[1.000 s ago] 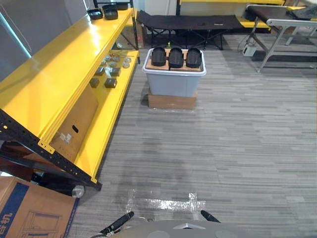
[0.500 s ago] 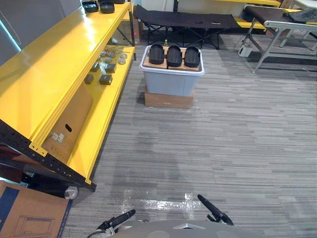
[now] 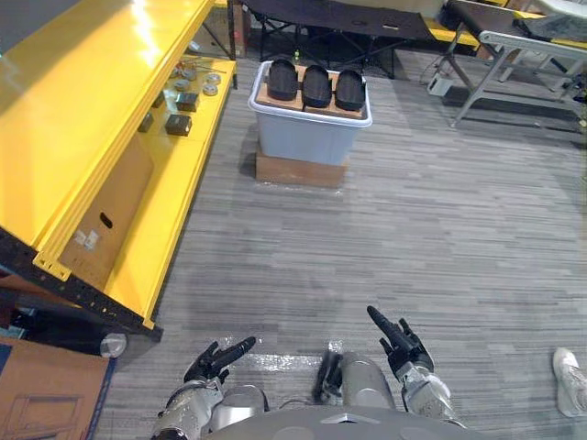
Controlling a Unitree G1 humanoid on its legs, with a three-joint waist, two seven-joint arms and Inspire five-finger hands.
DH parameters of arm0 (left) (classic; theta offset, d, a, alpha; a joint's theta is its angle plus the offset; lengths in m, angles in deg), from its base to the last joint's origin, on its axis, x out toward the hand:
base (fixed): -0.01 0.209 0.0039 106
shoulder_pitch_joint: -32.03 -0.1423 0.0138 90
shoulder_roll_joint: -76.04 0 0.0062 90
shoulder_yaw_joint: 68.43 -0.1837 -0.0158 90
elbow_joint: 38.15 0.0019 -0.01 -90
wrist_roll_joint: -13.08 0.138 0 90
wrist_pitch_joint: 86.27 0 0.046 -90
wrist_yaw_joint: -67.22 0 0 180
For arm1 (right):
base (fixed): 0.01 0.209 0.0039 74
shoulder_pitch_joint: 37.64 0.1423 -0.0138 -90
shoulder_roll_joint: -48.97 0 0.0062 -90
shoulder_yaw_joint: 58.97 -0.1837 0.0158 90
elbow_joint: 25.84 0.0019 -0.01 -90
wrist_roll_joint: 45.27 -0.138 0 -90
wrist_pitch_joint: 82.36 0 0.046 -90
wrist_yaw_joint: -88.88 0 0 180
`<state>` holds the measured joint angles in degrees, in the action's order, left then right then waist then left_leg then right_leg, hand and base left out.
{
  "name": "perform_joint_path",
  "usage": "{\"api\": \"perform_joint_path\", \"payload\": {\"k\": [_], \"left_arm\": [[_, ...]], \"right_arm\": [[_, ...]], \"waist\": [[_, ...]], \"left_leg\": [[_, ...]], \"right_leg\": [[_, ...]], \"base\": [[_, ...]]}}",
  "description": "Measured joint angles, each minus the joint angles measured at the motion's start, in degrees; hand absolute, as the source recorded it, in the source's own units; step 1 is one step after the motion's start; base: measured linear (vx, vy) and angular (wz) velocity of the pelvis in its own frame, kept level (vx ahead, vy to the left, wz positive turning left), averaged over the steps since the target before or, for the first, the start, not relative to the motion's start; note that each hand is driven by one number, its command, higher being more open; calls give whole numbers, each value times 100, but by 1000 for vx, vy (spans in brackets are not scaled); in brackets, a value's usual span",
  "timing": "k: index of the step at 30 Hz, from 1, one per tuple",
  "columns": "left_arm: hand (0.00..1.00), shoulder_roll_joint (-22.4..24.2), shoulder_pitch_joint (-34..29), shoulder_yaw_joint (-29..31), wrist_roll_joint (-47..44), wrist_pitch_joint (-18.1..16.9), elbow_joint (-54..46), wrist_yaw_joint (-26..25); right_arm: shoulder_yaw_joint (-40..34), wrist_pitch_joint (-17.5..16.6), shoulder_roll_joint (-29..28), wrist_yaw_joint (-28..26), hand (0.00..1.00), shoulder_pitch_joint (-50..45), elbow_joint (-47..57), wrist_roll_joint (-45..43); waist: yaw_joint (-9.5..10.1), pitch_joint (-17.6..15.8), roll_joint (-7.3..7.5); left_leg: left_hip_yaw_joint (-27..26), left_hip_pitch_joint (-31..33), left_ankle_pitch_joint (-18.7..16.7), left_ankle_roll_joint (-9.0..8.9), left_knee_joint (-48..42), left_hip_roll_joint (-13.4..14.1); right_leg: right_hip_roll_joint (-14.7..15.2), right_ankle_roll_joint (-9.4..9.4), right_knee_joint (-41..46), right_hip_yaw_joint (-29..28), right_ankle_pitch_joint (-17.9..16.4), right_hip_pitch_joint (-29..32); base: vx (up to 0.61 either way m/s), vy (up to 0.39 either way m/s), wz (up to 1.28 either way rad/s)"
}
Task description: Walk over and take three plastic housings, then place them on the shelf
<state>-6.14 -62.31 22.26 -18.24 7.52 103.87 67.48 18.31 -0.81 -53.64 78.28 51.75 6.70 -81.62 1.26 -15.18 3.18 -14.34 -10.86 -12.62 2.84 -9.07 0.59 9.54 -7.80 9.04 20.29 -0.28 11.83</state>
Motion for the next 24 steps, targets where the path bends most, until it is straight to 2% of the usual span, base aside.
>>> {"api": "perform_joint_path", "payload": {"k": [2,3,4,5,6,7,8,9,10,11,12,13,15,16,17,18,19,20,21,22,23,24], "left_arm": [[100,-20,-47,-36,2,1,1,-10],[100,-17,-110,-36,-2,10,3,-12],[100,-28,-161,-35,-3,11,-1,-17],[100,-16,-201,-37,-5,14,-13,-39],[100,46,-213,-36,-6,38,12,-87],[100,164,-309,-34,-24,40,48,-139],[100,251,-259,34,-162,23,258,-131],[100,300,-252,151,-188,-73,287,-179],[100,299,-219,330,-275,-161,259,-164],[100,301,-187,407,-345,-154,258,-147],[100,341,-160,484,-442,-124,250,-142],[100,397,-175,487,-472,-122,245,-118],[100,535,-183,725,-399,-150,177,-58],[100,555,-182,810,-397,-147,161,-24],[100,572,-184,941,-396,-136,156,22],[100,608,-201,1084,-401,-118,179,47],[100,643,-242,1149,-404,-116,199,50],[100,640,-287,1148,-398,-117,207,52],[100,637,-346,1145,-397,-111,251,62],[100,597,-372,1186,-437,-75,328,68],[100,565,-375,1261,-454,-72,322,66],[100,520,-372,1356,-450,-68,302,54]], "right_arm": [[-5,0,-3,10,100,-115,-7,0],[-4,0,-15,14,100,-207,-7,-5],[-4,1,-31,19,100,-310,-8,-7],[-10,13,-26,53,100,-332,-17,-11],[-9,23,13,91,100,-331,-17,-12],[3,62,127,106,100,-374,-21,-4],[-9,52,305,137,100,-393,-71,-2],[-3,50,354,116,100,-328,-57,12],[-8,51,344,115,100,-296,-65,18],[-9,50,345,114,100,-271,-75,32],[-8,40,347,106,100,-229,-79,84],[-8,14,342,102,100,-188,-76,179],[9,6,291,159,100,-14,-56,217],[33,5,277,198,100,12,-45,223],[78,4,257,283,100,34,-17,254],[122,7,245,404,100,23,-10,451],[222,14,291,502,100,-12,-13,516],[248,22,308,518,100,-61,-20,591],[363,54,348,517,100,-166,-59,665],[432,120,302,512,100,-211,-127,663],[452,175,271,505,100,-222,-135,664],[487,207,235,495,100,-223,-143,664]], "waist": [[9,-55,28],[4,-70,20],[10,-23,-28],[8,22,-150],[-19,89,-346],[-133,270,-643],[-145,391,-846],[-136,349,-928],[-93,300,-876],[-54,286,-858],[0,228,-763],[37,202,-709],[136,149,-633],[167,144,-625],[184,117,-598],[206,97,-604],[225,71,-680],[235,61,-743],[248,49,-838],[290,18,-738],[326,37,-625],[341,94,-424]], "left_leg": [[10,-234,-191,-117,-38,-76],[34,-374,-384,-195,-125,-58],[59,-395,-655,-292,-293,-9],[66,-373,-1012,-352,-617,167],[69,-340,-1205,-463,-778,396],[76,-357,-1285,-647,-864,805],[132,423,-1080,-658,-2765,1334],[269,1113,-266,-545,-4107,1683],[457,1544,-315,-696,-4787,1693],[496,1665,-372,-784,-4912,1604],[481,1860,-444,-888,-4858,1357],[439,1981,-458,-877,-4568,1159],[345,2383,-427,-850,-3089,694],[370,2479,-342,-827,-2609,606],[421,2617,-119,-833,-1884,482],[574,2729,294,-875,-988,377],[676,2739,619,-978,-282,409],[701,2737,740,-1022,-51,442],[666,2694,863,-992,163,600],[648,2665,1469,-781,-72,592],[605,2719,1575,-686,-273,531],[570,2911,1588,-524,-684,404]], "right_leg": [[83,-3,-272,-13,19,-56],[84,64,-267,-31,13,-137],[63,275,-149,-117,33,-142],[-32,602,233,-200,139,-45],[-149,824,654,-136,39,108],[-382,1005,1051,-6,-92,150],[-642,1182,1009,109,-169,-20],[-874,1301,699,106,-188,-300],[-971,1375,518,65,-218,-604],[-982,1400,417,27,-238,-784],[-996,1406,118,-94,-244,-1197],[-988,1403,-103,-215,-242,-1466],[-996,1274,-535,-487,-316,-1918],[-996,1239,-594,-531,-338,-1983],[-989,1181,-688,-596,-383,-2112],[-998,1098,-809,-646,-447,-2306],[-1098,1008,-906,-701,-574,-2538],[-1168,997,-912,-739,-660,-2659],[-1276,984,-814,-815,-990,-2870],[-1192,1019,-513,-897,-1409,-2971],[-1098,1030,-324,-955,-1617,-2931],[-911,1030,20,-976,-1932,-2780]], "base": [[244,-114,8],[327,-209,9],[323,-230,5],[351,-250,3],[410,-280,11],[706,-357,23],[843,-408,19],[1009,-438,-2],[555,-258,-24],[559,-232,-41],[426,-150,-49],[617,-202,-66],[507,-117,-67],[411,-33,-47],[383,18,-29],[453,63,-24],[358,96,-17],[364,164,-17],[381,230,-17],[409,250,-19],[437,252,-18],[475,234,-30]]}}
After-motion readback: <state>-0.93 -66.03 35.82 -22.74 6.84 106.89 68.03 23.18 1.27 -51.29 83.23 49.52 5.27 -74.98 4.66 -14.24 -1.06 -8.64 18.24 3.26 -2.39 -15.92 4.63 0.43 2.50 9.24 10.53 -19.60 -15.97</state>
